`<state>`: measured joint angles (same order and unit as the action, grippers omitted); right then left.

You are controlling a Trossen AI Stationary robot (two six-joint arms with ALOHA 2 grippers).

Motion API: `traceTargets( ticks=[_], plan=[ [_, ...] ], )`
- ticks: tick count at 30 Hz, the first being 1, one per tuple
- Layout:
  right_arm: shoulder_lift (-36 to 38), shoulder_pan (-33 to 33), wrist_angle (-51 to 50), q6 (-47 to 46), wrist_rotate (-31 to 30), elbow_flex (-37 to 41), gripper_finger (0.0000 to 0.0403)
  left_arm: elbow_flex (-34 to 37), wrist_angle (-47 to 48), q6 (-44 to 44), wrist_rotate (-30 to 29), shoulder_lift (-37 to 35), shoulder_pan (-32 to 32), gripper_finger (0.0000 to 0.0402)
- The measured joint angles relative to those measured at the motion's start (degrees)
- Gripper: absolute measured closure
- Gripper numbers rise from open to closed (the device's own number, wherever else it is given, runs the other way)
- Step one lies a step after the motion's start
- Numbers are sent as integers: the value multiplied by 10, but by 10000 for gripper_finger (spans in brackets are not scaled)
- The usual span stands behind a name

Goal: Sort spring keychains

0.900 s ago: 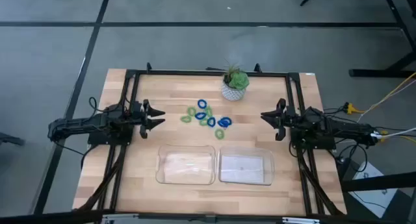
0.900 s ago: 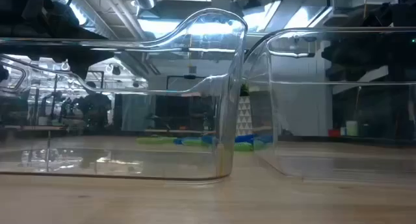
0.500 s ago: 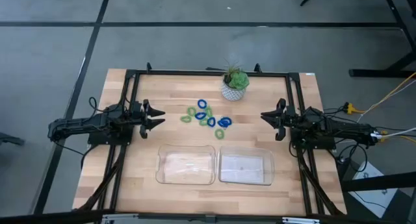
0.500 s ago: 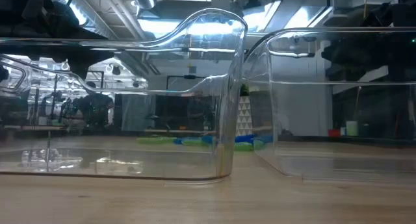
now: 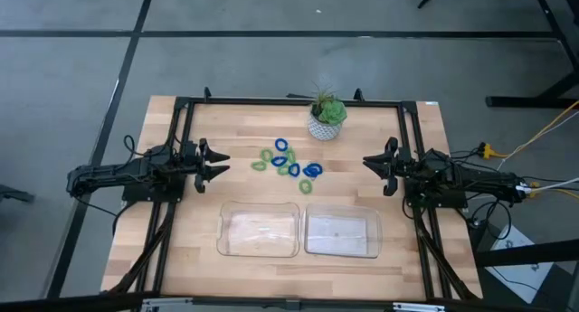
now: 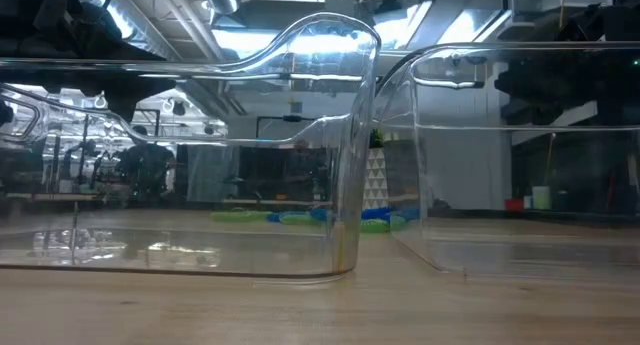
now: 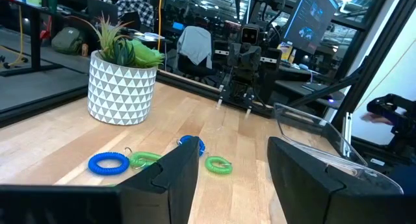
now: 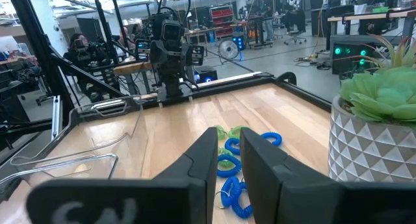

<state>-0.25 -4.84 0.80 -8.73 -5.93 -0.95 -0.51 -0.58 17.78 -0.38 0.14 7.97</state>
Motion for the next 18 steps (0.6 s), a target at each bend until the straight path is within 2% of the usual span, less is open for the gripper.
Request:
traceTargets(
  ticks=[8,13,18],
  plan=[
    [-15,0,-26,0,0,-36,336,0,0,0,0,0,0,224],
    [-65,0,-142,0,0,-120,336,0,0,0,0,0,0,224],
    [-154,0,-261,0,0,-229,336,0,0,0,0,0,0,224]
  ],
)
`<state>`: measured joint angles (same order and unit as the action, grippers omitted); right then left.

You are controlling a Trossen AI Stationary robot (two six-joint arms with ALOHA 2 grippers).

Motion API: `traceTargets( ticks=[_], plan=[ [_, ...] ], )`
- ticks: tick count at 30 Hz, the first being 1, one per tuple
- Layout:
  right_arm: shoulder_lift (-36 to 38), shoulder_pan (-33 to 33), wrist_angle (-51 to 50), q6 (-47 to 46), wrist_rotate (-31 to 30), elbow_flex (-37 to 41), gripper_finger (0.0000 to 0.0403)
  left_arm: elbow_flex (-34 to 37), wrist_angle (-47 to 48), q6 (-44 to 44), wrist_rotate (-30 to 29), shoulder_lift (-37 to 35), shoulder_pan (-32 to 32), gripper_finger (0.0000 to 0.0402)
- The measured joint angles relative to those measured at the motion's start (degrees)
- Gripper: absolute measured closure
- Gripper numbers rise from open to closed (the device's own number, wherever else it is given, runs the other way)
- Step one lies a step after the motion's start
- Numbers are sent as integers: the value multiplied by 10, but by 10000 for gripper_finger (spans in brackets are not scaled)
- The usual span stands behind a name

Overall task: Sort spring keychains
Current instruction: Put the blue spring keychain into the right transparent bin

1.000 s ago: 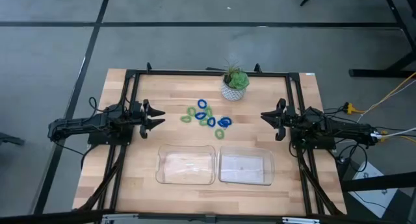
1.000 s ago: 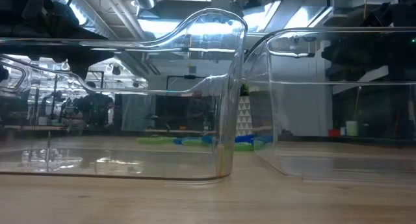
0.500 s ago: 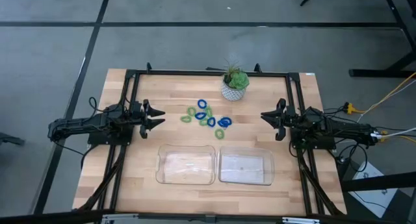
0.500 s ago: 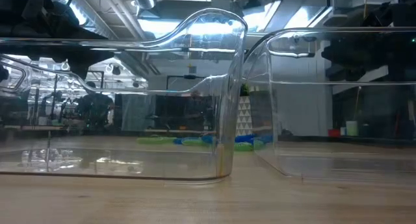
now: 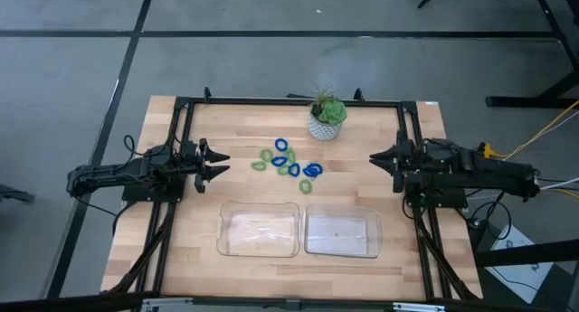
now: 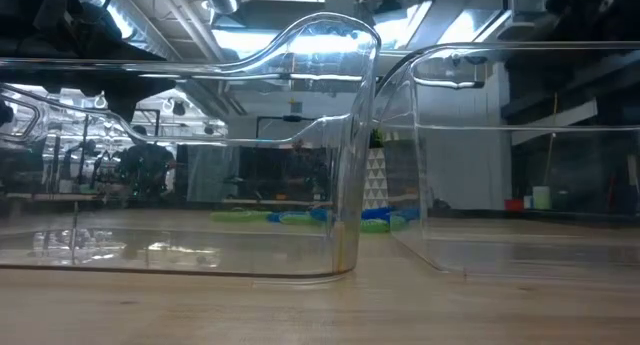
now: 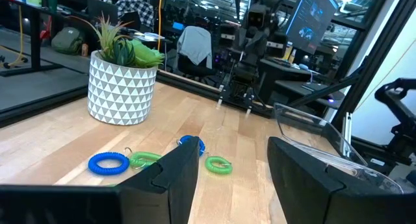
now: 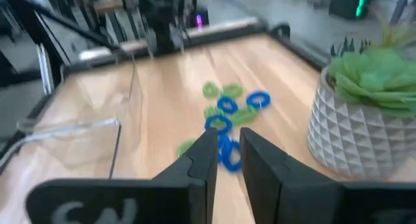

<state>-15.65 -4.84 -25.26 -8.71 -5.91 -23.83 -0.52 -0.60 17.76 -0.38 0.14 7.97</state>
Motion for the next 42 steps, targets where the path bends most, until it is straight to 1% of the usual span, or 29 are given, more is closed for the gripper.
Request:
traceTargets(
  ticks=[4,9,16,22,27,32,36,42],
  plan=[
    [-87,0,-33,0,0,-77,336,0,0,0,0,0,0,224],
    [-189,15,-33,0,-1,-153,336,0,0,0,0,0,0,224],
    [-290,59,-31,0,0,-224,336,0,0,0,0,0,0,224],
    [-356,95,-33,0,0,-253,336,0,0,0,0,0,0,224],
    [-398,121,-30,0,0,-255,336,0,0,0,0,0,0,224],
    [-434,127,-25,0,1,-255,336,0,0,0,0,0,0,224],
    [-466,99,-12,0,16,-255,336,0,0,0,0,0,0,224],
    [-504,32,1,13,15,-255,336,0,0,0,0,0,0,224]
  ],
)
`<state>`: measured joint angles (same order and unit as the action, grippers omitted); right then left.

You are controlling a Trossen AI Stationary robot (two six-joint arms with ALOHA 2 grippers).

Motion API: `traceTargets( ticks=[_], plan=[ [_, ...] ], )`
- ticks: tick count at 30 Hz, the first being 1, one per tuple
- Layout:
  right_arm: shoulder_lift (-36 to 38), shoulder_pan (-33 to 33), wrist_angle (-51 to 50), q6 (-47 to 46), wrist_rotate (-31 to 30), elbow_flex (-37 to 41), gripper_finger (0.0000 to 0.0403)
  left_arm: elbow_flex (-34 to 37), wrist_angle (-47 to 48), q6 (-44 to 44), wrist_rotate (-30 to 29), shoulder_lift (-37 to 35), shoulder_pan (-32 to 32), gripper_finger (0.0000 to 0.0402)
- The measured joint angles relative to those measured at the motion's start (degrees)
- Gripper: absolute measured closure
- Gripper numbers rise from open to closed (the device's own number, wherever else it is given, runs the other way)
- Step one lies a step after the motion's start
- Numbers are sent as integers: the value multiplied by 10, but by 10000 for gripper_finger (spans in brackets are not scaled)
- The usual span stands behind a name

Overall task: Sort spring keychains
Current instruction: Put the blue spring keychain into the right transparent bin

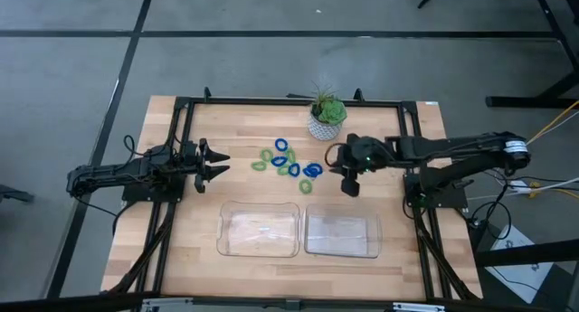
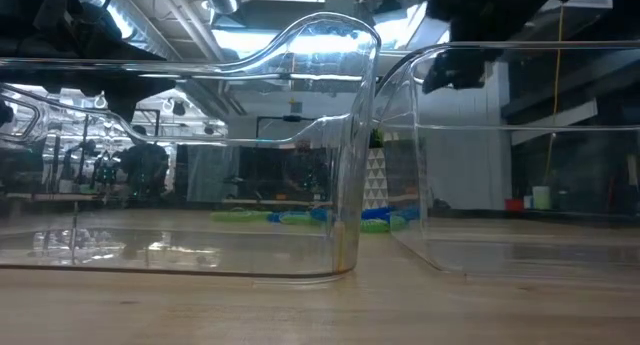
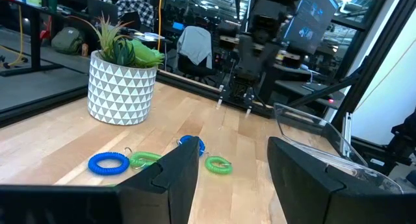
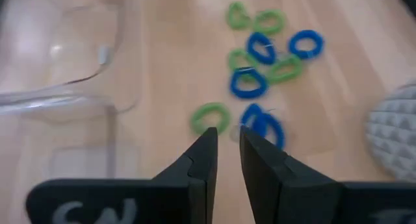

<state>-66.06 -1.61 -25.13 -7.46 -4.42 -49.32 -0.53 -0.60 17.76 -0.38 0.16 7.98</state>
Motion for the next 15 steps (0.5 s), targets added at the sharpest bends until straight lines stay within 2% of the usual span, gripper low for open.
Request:
traceTargets(
  ticks=[4,9,15],
  plan=[
    [-14,-36,27,51,0,0,336,0,0,0,0,0,0,224],
    [-39,-80,52,37,-35,0,336,0,0,0,0,0,0,224],
    [-74,-99,39,65,13,-15,312,0,0,0,0,0,0,224]
  ],
)
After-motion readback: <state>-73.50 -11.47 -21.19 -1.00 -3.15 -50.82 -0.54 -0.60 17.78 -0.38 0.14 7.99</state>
